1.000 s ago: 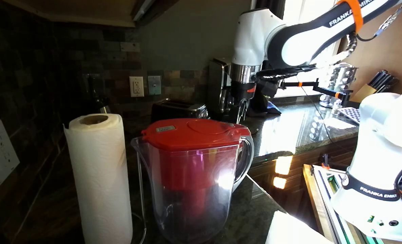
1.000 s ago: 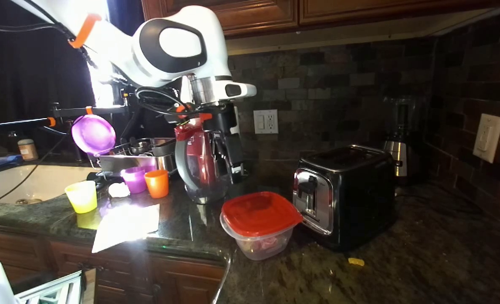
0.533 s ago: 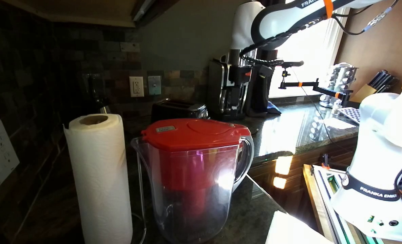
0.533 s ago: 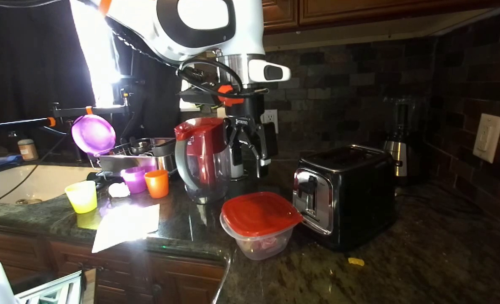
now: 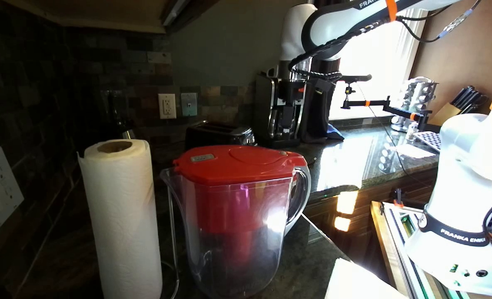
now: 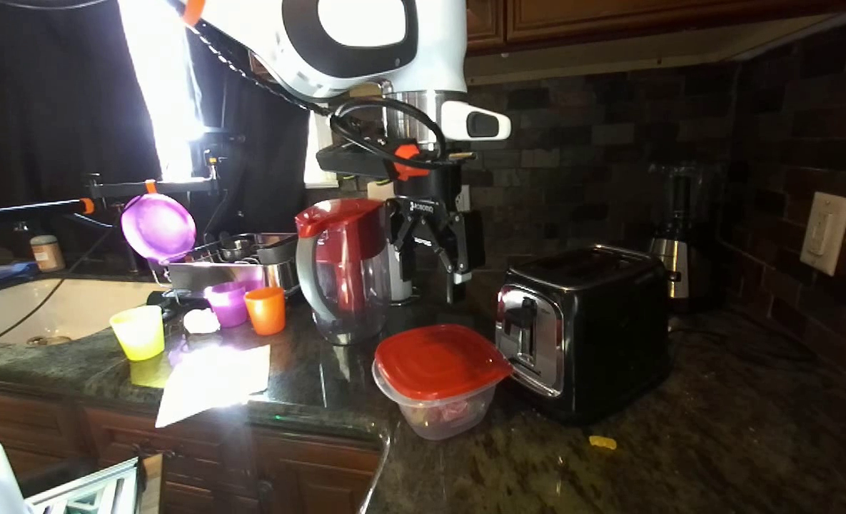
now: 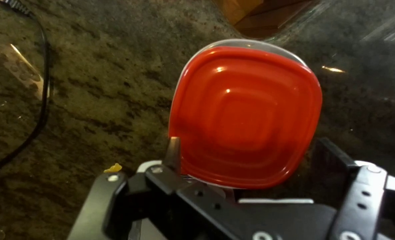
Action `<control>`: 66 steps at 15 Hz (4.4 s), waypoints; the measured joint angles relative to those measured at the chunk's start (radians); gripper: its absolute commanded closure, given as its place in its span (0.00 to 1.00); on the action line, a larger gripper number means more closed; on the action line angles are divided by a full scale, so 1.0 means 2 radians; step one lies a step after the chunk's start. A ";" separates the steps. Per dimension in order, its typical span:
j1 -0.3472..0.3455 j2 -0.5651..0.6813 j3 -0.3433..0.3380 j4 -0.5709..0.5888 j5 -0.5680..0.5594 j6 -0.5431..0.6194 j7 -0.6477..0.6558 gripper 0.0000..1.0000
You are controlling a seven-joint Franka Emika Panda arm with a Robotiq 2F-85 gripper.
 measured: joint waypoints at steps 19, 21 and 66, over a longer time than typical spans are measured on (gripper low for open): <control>-0.016 0.135 -0.048 0.072 0.070 0.000 -0.264 0.00; -0.019 0.150 -0.047 0.081 0.082 0.000 -0.275 0.00; -0.073 0.262 0.001 0.183 0.173 -0.060 -0.338 0.54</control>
